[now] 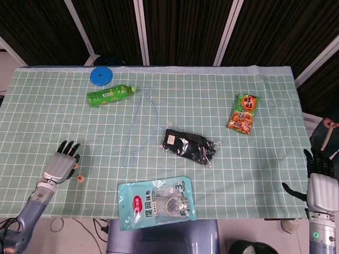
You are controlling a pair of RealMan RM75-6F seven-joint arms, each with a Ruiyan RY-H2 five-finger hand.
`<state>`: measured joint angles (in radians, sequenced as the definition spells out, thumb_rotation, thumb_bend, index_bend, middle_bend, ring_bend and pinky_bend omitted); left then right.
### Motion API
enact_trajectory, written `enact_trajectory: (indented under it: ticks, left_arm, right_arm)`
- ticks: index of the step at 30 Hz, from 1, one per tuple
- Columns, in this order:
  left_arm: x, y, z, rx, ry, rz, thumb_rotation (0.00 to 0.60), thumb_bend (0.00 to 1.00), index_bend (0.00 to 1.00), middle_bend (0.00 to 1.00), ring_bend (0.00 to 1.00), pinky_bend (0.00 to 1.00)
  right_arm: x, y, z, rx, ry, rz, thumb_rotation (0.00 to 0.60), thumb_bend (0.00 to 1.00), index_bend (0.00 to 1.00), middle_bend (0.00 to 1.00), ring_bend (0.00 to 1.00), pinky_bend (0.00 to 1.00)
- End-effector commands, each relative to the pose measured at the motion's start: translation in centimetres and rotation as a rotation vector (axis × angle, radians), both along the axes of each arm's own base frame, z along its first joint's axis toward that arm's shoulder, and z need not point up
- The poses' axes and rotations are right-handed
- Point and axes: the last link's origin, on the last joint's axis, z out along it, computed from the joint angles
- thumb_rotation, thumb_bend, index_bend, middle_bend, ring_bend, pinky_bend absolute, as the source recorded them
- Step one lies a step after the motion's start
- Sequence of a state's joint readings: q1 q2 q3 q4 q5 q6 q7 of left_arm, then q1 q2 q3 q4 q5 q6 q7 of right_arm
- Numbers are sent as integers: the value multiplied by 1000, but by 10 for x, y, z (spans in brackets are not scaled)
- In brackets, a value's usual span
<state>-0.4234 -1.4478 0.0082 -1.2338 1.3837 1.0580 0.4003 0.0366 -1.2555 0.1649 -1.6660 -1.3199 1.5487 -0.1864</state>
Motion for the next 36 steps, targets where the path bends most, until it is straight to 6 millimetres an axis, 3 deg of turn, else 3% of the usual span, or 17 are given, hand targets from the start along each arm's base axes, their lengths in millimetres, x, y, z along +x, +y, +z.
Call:
enact_trajectory:
  ticks: [1, 16, 24, 36]
  left_arm:
    - [1, 0, 0, 1, -1, -1, 600, 315, 473, 100, 0, 74]
    - [14, -5, 11, 20, -47, -41, 600, 328, 481, 106, 0, 74]
    - [25, -24, 20, -18, -88, -68, 600, 327, 481, 107, 0, 75]
    - [25, -50, 24, -54, -69, -100, 600, 328, 479, 111, 0, 75]
  right_arm:
    - [0, 0, 0, 0, 0, -1, 600, 205, 64, 50, 33, 0]
    - [0, 0, 0, 1, 1, 0, 600, 205, 64, 50, 33, 0]
    - [1, 0, 0, 1, 3, 3, 600, 205, 64, 51, 33, 0]
    - [0, 0, 0, -1, 3, 2, 600, 205, 64, 51, 33, 0]
